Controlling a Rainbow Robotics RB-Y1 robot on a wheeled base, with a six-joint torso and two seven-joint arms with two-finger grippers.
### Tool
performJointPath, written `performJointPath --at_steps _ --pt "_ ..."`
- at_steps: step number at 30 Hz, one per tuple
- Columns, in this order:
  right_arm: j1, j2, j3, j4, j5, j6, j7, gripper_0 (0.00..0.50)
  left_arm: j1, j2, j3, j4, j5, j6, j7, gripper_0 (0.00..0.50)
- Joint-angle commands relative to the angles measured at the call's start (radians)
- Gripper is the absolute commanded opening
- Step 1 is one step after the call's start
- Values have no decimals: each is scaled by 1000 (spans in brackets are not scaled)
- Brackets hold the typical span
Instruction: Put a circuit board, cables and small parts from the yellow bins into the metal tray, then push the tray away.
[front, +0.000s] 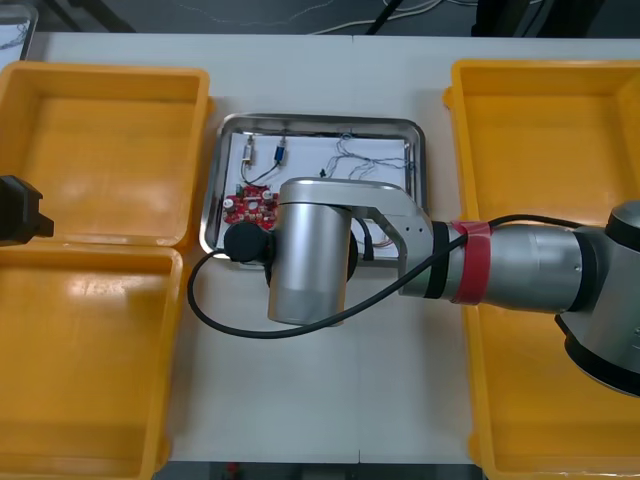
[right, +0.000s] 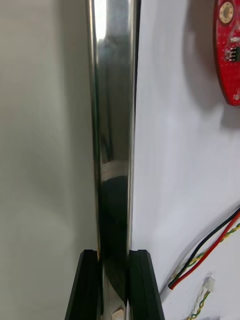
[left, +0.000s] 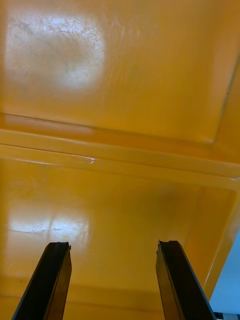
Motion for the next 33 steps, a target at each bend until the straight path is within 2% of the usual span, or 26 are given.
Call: performJointPath --at_steps 1,9,26,33 --pt "-67 0 -32 37 9 -71 40 0 13 31 35 -17 -4 7 -77 500" --pt "-99 -21 -32 127 9 -184 77 0 13 31 35 -17 -4 7 -77 500" --pt "-144 -52 -32 279 32 -330 124 0 13 31 35 -17 -4 7 -77 500" --pt "-150 -52 -32 338 69 -391 138 0 13 31 35 -17 -4 7 -77 500"
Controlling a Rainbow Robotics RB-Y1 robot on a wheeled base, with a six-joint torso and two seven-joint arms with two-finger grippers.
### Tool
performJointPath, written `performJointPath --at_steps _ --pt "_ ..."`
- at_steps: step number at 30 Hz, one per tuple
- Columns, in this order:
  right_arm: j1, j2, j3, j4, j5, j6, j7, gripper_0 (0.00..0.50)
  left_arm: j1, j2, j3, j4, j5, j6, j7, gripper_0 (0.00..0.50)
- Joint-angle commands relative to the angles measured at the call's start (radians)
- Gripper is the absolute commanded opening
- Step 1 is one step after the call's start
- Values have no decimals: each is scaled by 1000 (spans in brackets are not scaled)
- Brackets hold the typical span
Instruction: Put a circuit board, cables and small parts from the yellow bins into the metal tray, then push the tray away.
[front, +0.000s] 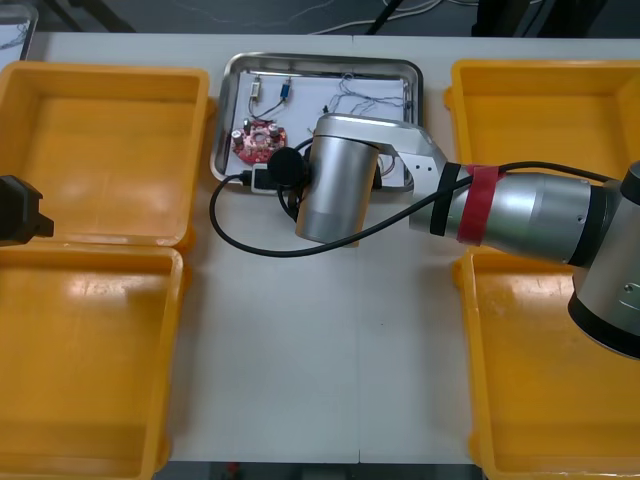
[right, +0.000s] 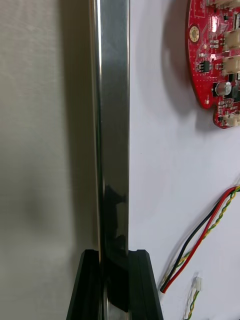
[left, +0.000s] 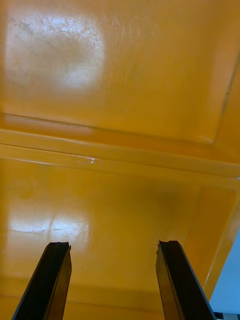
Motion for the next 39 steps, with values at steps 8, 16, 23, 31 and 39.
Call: performJointPath --at_steps 8,16,23,31,39 --pt "-55 -30 -26 92 32 -83 61 0 13 31 35 -17 -4 7 -77 500" --pt "-58 -31 -26 127 61 -158 65 0 13 31 35 -17 -4 7 -77 500" --pt "-58 -30 -26 146 78 -218 65 0 13 31 35 -17 -4 7 -77 500" --pt "-56 -30 -26 146 78 -235 69 45 13 31 35 -17 -4 7 -77 500" --pt "-56 -30 -46 124 76 -201 94 500 13 31 35 -17 -4 7 -77 500"
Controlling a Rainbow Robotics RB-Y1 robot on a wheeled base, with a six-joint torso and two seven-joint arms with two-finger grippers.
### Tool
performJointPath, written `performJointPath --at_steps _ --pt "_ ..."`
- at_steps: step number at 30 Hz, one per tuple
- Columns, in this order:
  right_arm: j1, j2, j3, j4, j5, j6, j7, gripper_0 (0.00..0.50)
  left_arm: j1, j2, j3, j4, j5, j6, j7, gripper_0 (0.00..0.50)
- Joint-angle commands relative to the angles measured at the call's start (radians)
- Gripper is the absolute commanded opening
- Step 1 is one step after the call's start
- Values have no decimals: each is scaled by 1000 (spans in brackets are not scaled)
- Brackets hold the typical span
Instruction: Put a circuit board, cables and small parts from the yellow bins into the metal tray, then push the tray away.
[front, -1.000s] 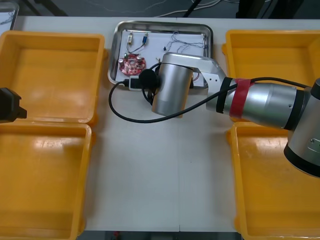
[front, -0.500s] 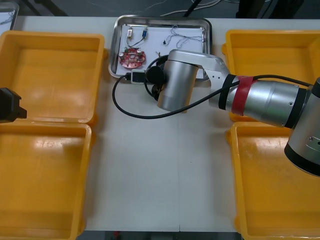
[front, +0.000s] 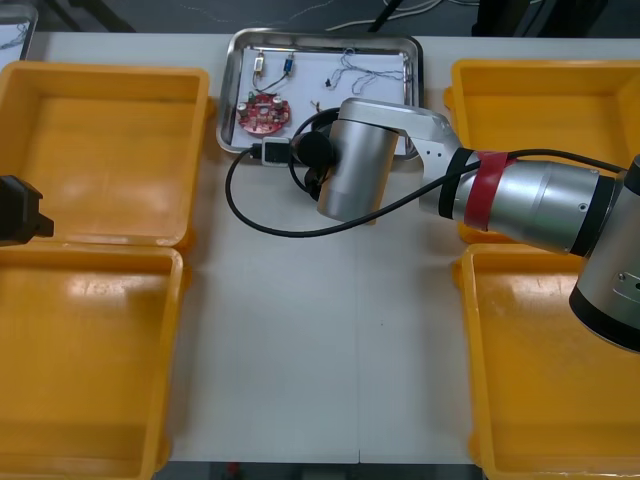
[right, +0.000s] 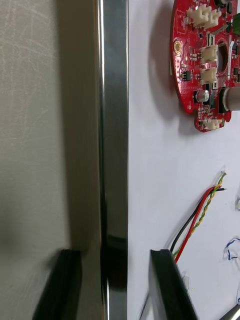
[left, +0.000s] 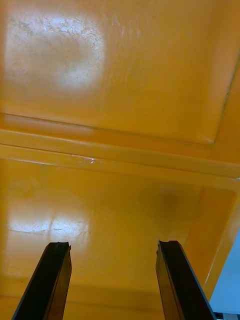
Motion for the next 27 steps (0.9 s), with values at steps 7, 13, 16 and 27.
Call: performJointPath --at_steps 7,13,16,27 --pt "-37 -24 -116 -116 -28 157 84 500 13 31 35 -17 -4 7 -77 500" --pt "-27 -24 -184 -185 -61 269 114 500 13 31 35 -17 -4 7 -77 500" --pt "-12 -24 -233 -238 -61 351 122 500 13 31 35 -17 -4 7 -77 500" --pt "29 -37 -475 -384 -203 702 110 500 13 31 35 -17 -4 7 -77 500"
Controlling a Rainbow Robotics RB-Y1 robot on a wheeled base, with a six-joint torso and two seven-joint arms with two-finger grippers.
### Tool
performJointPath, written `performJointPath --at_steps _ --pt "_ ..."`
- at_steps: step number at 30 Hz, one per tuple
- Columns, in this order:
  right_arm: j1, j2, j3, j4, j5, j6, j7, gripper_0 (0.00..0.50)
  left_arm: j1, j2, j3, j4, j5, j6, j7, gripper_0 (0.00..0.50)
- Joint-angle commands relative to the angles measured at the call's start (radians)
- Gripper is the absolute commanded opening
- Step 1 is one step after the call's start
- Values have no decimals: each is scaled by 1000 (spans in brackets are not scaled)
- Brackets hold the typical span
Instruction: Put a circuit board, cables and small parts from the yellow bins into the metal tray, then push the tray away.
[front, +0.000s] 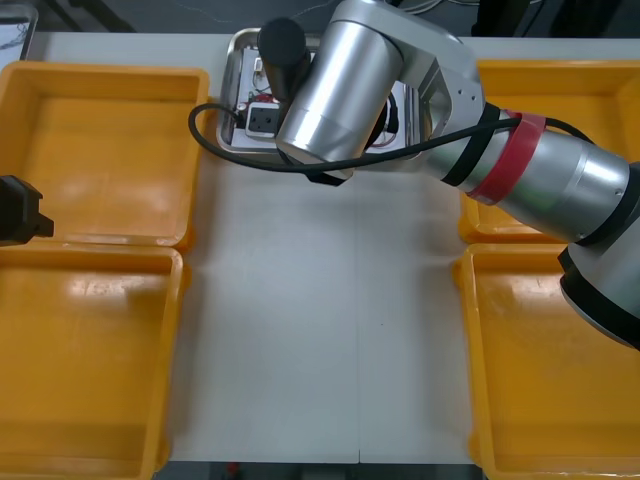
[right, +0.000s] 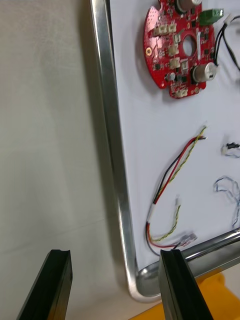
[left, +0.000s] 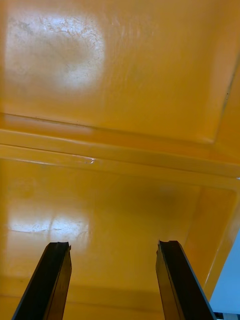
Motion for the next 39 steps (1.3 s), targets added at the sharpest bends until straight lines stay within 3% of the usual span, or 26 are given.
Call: performJointPath --at_steps 1,7,14,22,28,34,39 --pt "-1 -38 -137 -49 -92 112 13 500 13 31 35 -17 -4 7 -77 500" --pt "15 -79 -240 -124 -173 257 -85 500 13 31 35 -17 -4 7 -77 500" --pt "77 -177 -321 -271 -242 415 -277 500 13 31 35 -17 -4 7 -77 500" --pt "222 -346 -444 -451 -371 415 -471 500 13 31 35 -17 -4 7 -77 500" --pt "375 -452 -568 -555 -416 415 -572 500 13 31 35 -17 -4 7 -77 500" --pt "530 -529 -718 -606 -446 415 -596 500 13 31 35 -17 -4 7 -77 500" --pt "645 -558 -830 -609 -453 415 -613 500 13 31 35 -17 -4 7 -77 500"
